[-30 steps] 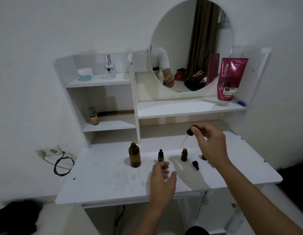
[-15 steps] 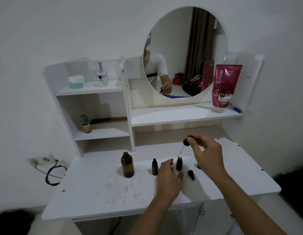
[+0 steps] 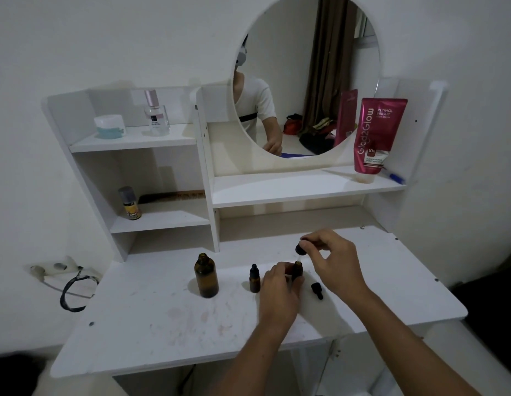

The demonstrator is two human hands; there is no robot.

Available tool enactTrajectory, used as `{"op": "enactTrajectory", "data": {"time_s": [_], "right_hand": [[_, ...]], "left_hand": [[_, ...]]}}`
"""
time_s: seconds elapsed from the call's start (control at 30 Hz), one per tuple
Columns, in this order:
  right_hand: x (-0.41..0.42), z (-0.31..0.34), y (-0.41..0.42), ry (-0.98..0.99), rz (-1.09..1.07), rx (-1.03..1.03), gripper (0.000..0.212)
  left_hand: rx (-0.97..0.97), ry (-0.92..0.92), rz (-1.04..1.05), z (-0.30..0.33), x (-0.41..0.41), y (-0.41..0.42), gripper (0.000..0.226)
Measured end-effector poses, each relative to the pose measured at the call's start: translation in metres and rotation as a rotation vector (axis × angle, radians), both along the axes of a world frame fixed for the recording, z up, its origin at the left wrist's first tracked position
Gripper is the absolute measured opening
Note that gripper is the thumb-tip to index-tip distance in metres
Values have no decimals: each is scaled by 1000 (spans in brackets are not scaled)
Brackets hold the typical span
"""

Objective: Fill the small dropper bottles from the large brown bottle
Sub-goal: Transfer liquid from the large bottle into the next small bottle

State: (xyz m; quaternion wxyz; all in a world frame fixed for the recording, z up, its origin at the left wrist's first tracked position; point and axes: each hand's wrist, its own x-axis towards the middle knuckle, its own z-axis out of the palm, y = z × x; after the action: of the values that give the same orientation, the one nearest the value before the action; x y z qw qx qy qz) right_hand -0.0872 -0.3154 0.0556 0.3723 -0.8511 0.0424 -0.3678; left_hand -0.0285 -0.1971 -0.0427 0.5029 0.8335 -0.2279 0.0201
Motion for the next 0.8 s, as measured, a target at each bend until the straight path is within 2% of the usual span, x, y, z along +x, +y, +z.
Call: {"op": "enactTrajectory", "data": {"time_s": [0.13,0.37,0.6,0.8], "right_hand": [[6,-10,4,20,-26,-52,17],[7,-6,4,112,9,47,7],[6,-5,4,97,-37,-37,16],[2,-1,5,123,-19,15,11]], "left_hand": [[-18,6,-9,-4,1,1,15],[-4,-12,4,-6,2,0,17],[14,-46,30,-5,-1,0,18],[41,-7,54,-1,-2,0,24]]}}
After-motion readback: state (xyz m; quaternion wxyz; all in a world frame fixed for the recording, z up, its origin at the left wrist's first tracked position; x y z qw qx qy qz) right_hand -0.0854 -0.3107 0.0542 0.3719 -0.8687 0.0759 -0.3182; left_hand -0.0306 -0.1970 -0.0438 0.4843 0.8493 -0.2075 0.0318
